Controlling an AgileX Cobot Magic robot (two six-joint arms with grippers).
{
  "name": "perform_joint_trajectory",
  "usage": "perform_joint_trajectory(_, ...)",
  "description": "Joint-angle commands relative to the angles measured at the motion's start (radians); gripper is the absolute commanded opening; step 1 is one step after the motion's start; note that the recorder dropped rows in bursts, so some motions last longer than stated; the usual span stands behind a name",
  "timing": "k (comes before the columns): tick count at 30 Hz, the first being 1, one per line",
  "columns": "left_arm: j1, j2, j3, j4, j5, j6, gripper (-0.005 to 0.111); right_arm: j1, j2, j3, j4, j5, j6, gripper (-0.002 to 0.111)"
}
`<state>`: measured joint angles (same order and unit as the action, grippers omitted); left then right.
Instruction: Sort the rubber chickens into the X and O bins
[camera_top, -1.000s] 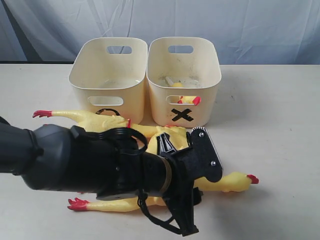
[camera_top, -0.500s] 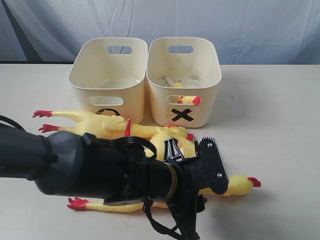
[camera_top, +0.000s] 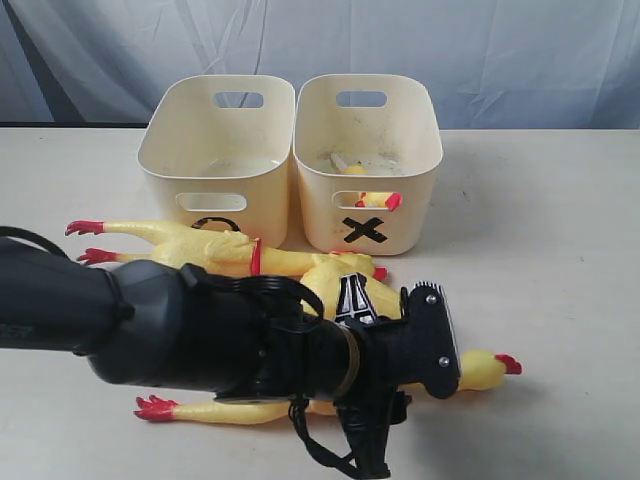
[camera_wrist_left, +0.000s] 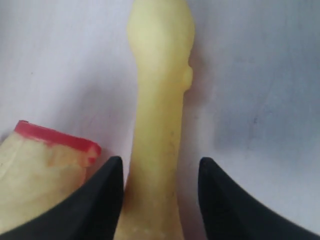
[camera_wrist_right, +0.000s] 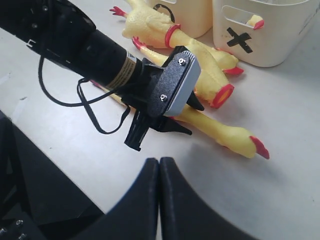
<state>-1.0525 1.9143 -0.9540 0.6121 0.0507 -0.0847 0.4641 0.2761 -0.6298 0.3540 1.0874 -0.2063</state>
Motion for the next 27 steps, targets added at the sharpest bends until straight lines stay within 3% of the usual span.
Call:
perform_joint_trajectory(1, 0.02, 0.016, 0.005, 0.032, 0.062, -0.009, 0.045, -0.002, -0.006, 0.002, -0.006, -0.013, -0.001, -0.001)
perform_joint_trajectory(8, 0.025, 0.016, 0.005, 0.114, 0.091, -0.009, 0.048, -0.002, -0.006, 0.002, -0.006, -0.013, -0.002, -0.001)
perform_joint_trajectory(18, 0.025, 0.016, 0.005, 0.111, 0.096, -0.009, 0.013, -0.002, -0.006, 0.002, -0.006, -0.013, -0.001, -0.001)
perform_joint_trajectory(27, 0.023, -0.104, 0.005, 0.084, 0.217, -0.009, 0.009, -0.002, -0.006, 0.002, -0.006, -0.013, 0.001, -0.001)
